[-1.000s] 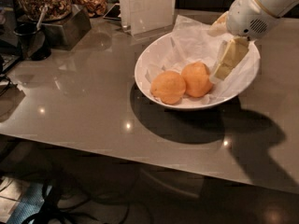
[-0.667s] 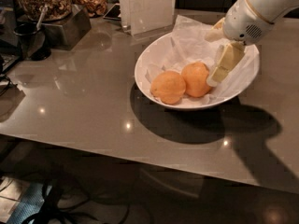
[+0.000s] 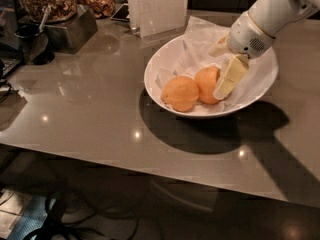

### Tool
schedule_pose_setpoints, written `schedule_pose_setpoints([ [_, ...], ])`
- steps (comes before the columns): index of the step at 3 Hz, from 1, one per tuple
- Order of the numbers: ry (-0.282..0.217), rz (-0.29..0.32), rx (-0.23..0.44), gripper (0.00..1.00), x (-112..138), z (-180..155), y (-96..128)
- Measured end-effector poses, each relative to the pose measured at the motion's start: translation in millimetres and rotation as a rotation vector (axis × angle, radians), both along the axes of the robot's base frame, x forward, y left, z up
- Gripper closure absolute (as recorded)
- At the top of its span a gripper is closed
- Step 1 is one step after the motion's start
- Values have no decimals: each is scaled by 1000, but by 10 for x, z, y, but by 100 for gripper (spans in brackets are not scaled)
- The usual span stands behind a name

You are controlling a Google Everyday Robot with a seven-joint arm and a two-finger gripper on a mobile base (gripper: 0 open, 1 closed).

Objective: Pick orange from white bowl

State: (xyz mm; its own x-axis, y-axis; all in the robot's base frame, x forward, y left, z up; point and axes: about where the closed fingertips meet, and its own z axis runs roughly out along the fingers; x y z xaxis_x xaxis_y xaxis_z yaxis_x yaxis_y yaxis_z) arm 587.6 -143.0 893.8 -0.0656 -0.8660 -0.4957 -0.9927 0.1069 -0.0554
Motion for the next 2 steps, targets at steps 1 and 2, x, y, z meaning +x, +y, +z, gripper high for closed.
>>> schedule_pose_setpoints([
  [1, 34, 20, 6, 7, 22, -131, 67],
  [2, 60, 24, 8, 9, 41, -221, 92],
])
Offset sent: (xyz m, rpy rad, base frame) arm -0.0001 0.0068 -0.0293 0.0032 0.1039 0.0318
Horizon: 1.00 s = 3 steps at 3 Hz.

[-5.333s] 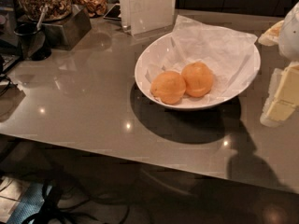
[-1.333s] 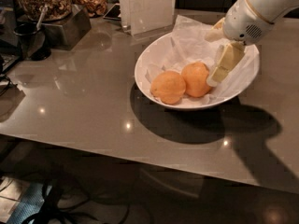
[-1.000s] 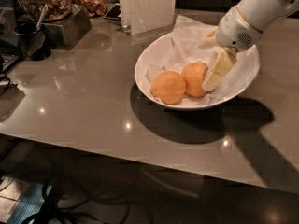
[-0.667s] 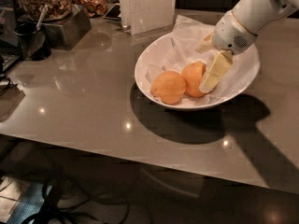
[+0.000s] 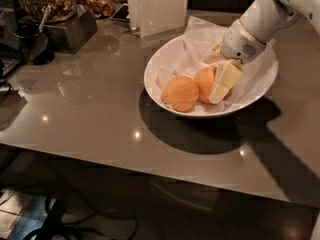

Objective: Pick orange from white bowl

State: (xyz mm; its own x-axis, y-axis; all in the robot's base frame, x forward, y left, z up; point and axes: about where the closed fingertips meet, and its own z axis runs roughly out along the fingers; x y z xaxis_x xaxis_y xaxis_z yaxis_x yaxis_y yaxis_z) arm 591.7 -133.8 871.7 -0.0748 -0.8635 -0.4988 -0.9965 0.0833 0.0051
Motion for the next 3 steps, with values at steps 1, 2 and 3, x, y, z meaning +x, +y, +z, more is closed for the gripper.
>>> schedule_pose_setpoints([
  [1, 22, 1, -2, 9, 24, -77, 20],
  [2, 33, 0, -2, 11, 35, -115, 26],
  [3, 41, -2, -3, 30, 47, -147, 30],
])
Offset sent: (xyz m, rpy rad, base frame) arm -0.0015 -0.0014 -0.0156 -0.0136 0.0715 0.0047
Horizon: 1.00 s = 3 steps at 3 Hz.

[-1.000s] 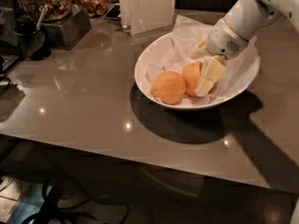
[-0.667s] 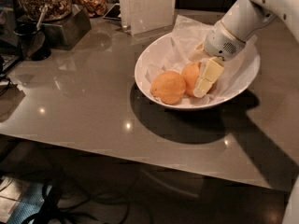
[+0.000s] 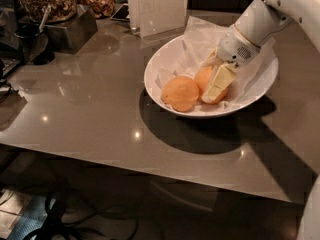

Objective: Pick orange from white bowl

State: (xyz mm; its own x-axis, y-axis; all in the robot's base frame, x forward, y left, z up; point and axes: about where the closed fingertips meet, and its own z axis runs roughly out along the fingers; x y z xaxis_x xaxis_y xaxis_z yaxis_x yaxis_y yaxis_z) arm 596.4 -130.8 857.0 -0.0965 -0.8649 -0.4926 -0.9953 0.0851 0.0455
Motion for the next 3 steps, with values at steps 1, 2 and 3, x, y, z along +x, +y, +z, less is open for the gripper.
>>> schedule_pose_setpoints([
  [1, 4, -1, 0, 53, 9, -19, 3],
  [2, 8, -2, -1, 76, 17, -36, 2],
  [3, 10, -4, -3, 98, 20, -45, -3],
])
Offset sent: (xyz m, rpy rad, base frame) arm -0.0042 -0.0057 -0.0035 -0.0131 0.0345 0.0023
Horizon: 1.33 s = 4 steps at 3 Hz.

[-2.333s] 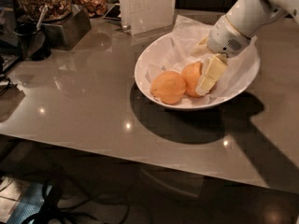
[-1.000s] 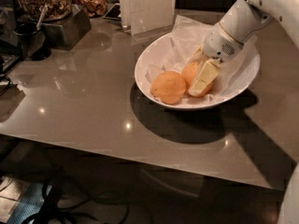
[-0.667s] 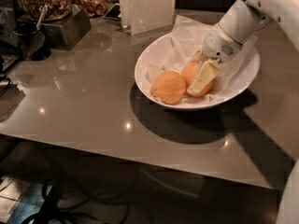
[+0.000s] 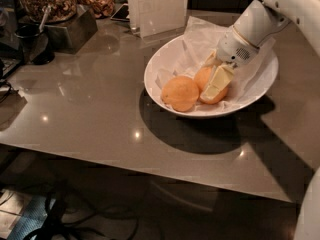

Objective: Pick orange from white bowl

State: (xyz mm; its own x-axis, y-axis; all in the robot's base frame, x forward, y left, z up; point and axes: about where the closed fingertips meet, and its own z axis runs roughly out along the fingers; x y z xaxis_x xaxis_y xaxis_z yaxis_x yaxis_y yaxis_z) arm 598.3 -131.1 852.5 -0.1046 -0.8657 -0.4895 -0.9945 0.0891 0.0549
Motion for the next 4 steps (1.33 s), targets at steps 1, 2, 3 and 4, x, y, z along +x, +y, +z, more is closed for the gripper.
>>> schedule_pose_setpoints([
  [1, -1, -4, 0, 100, 2, -4, -8],
  [2, -40, -12, 37, 100, -22, 186, -23],
  [3, -174, -16, 103, 100, -80, 705, -44],
  [4, -262, 2, 195, 100, -178, 1122, -25],
])
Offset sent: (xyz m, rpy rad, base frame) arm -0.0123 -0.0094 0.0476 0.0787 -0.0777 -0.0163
